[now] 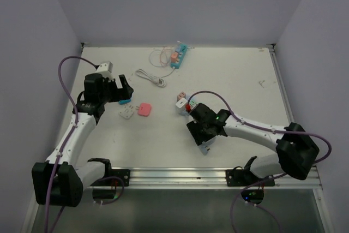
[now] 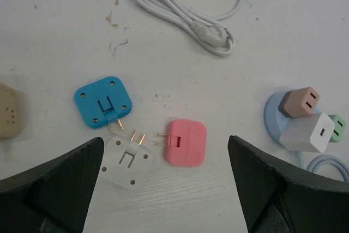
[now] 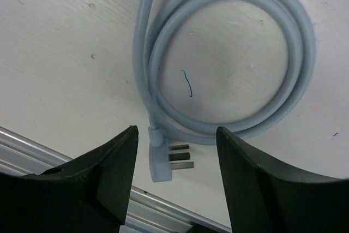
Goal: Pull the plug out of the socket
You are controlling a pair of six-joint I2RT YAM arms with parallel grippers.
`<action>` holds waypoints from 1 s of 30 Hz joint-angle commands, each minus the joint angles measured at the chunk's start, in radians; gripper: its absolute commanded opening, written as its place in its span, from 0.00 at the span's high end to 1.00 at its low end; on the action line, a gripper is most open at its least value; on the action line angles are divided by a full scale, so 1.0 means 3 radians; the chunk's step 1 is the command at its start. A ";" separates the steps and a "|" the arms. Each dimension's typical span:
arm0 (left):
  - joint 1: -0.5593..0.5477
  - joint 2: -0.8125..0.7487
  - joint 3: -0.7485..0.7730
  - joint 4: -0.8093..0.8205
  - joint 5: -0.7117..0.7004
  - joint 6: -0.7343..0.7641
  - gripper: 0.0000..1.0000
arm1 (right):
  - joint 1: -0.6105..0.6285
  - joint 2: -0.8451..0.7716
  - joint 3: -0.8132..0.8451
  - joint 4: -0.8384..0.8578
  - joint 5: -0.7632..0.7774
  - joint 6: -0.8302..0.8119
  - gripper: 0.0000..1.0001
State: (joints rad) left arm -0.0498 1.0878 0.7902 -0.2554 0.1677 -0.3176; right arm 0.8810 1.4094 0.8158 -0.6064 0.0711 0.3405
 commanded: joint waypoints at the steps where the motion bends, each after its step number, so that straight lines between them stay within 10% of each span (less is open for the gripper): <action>1: -0.0161 -0.0052 -0.0021 0.0284 0.0336 0.0128 0.00 | -0.0048 -0.0335 -0.0035 0.0021 0.0065 0.0082 0.35; 19: -0.2113 0.0984 0.0888 -0.0069 -0.0812 0.0414 0.01 | -0.1694 -0.0347 -0.0157 0.1708 -0.0747 0.0930 0.43; 30: -0.2539 0.2131 0.1803 -0.0483 -0.1121 0.0741 0.16 | -0.1945 -0.0132 -0.0382 0.2256 -0.1111 0.0911 0.44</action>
State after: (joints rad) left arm -0.7975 1.6852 1.2610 -0.3447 -0.1204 -0.1547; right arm 0.3172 1.3743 0.7101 -0.0303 -0.2119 0.6182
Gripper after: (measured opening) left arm 0.856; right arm 0.558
